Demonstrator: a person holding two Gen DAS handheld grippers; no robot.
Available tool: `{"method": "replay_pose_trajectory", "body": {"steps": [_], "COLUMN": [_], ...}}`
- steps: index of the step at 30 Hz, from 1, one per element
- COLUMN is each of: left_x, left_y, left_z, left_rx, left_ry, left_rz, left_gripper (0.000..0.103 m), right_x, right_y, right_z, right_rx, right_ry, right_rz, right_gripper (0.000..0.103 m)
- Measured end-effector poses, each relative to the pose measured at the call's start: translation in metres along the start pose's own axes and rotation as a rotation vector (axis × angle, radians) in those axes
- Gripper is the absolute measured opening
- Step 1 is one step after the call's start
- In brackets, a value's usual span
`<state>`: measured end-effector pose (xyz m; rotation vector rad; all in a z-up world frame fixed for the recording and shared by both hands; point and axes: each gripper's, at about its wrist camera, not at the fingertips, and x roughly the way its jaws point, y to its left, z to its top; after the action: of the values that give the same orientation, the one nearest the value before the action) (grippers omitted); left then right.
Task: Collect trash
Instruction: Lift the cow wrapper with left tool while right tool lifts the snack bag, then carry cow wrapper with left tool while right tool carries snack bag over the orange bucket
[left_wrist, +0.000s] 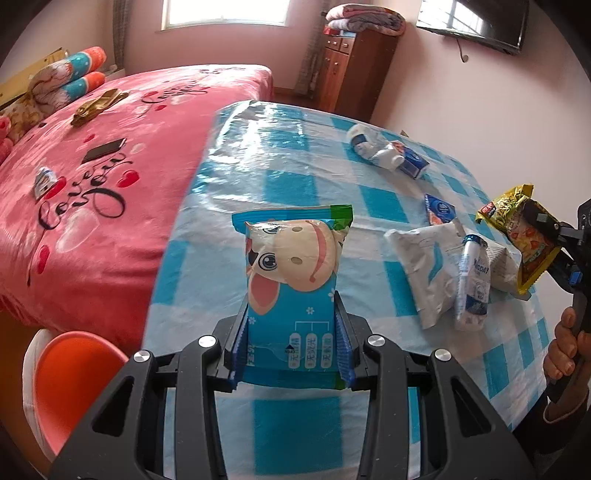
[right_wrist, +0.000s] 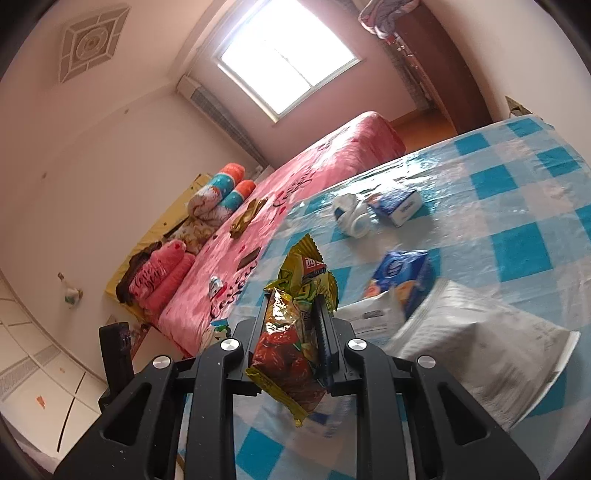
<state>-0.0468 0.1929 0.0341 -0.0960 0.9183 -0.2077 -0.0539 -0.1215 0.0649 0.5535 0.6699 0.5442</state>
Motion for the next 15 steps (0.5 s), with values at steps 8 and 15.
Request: {"method": "replay_pose_trajectory", "body": {"steps": [8,15], "left_x": [-0.018,-0.039], "left_y": [0.025,0.052], "left_z": [-0.012,-0.026], "left_rx": [-0.038,-0.078], "left_ry": [-0.014,-0.028], "left_rz": [0.016,0.045], "left_gripper": [0.041,0.041], "right_x": [0.030,0.061], "right_y": [0.042,0.078], "right_z": [-0.008,-0.025], "right_rx": [-0.063,-0.086], "right_ry": [0.078,0.169], "right_rz": [0.049,0.129], "right_gripper": [0.023,0.023]}}
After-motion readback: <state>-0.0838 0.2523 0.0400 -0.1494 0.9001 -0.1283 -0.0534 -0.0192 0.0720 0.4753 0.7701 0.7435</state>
